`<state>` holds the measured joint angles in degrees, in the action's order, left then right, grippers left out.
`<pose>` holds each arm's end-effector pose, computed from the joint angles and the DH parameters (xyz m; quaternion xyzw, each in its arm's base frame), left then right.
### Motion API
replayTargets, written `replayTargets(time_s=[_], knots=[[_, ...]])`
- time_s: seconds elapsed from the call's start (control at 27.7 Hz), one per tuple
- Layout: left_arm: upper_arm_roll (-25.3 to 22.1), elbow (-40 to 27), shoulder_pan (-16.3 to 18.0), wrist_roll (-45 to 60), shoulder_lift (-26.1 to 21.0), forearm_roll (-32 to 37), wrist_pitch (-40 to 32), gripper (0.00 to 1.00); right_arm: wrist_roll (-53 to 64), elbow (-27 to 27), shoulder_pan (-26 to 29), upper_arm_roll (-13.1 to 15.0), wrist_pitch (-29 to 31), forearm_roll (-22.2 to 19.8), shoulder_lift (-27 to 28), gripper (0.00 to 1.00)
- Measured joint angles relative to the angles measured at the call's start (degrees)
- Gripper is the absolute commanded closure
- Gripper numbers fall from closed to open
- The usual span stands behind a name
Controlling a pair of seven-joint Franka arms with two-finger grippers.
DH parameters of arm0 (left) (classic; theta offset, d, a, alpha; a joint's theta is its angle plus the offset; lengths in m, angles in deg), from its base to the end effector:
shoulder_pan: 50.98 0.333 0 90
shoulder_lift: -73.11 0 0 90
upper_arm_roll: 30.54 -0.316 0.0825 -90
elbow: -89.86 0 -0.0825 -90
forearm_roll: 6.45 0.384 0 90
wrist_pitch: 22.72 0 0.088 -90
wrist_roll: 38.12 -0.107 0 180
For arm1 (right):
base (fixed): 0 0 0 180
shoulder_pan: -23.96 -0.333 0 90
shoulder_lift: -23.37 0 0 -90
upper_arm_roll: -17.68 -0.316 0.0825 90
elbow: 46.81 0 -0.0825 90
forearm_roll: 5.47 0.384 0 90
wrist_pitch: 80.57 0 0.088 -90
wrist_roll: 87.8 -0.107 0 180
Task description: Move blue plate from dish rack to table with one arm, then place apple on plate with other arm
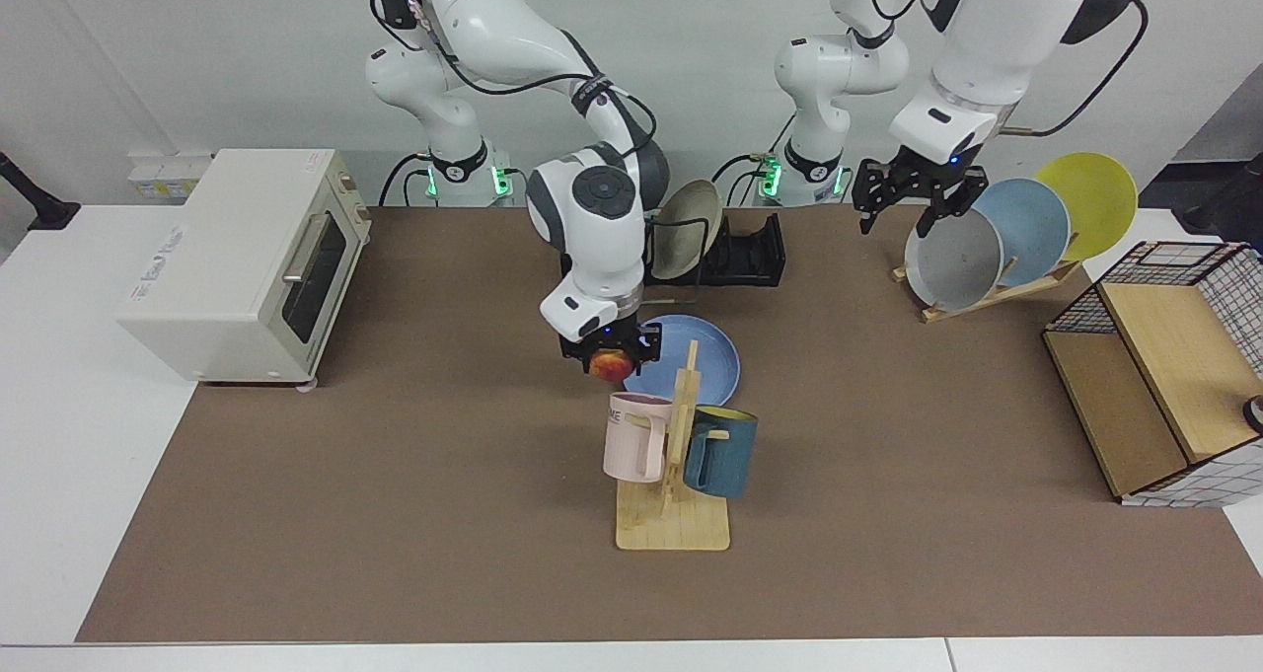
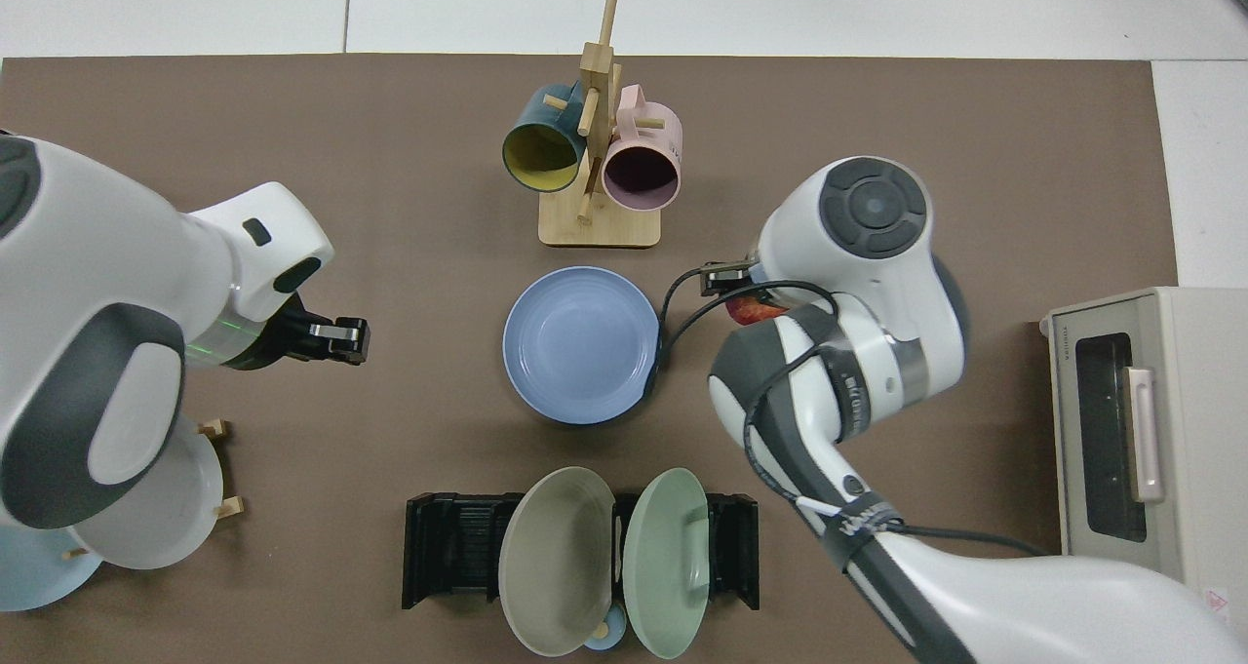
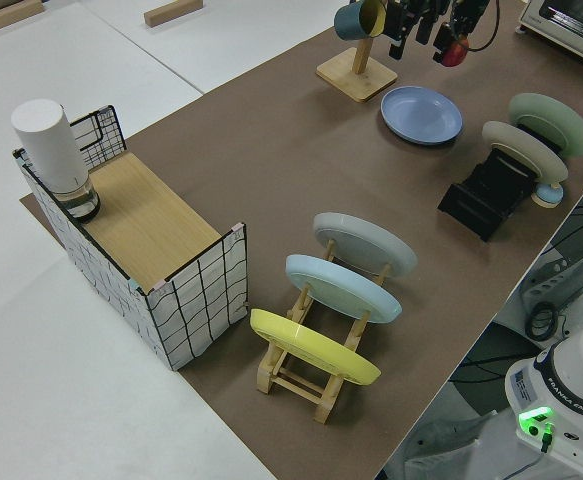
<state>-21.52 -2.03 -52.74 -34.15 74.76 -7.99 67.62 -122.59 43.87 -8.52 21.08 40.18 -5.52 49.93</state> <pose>0.5356 -0.1062 0.6251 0.9982 -0.0593 -0.0007 0.0112 0.5992 0.3394 0.3754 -0.9984 0.0460 -0.0335 0.0049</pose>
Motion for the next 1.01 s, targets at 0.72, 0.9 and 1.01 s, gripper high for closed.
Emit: replayTargets(time_s=[0.72, 0.9, 1.01], knots=[[-0.82, 5.17, 0.94, -4.23, -0.81, 2.28, -2.56, 0.0, -9.12, -6.52, -6.79, -0.15, 2.3, 2.62, 10.95, 1.0], [-0.8, 5.17, 0.94, -4.23, -0.81, 2.28, -2.67, 0.0, -9.12, -7.57, -7.92, -0.27, 1.45, 3.59, 11.35, 0.36], [-0.8, 5.17, 0.96, -4.23, -0.81, 2.28, -3.08, 0.0, -9.33, -7.58, -9.23, -0.31, 0.85, 3.69, 11.39, 0.0]])
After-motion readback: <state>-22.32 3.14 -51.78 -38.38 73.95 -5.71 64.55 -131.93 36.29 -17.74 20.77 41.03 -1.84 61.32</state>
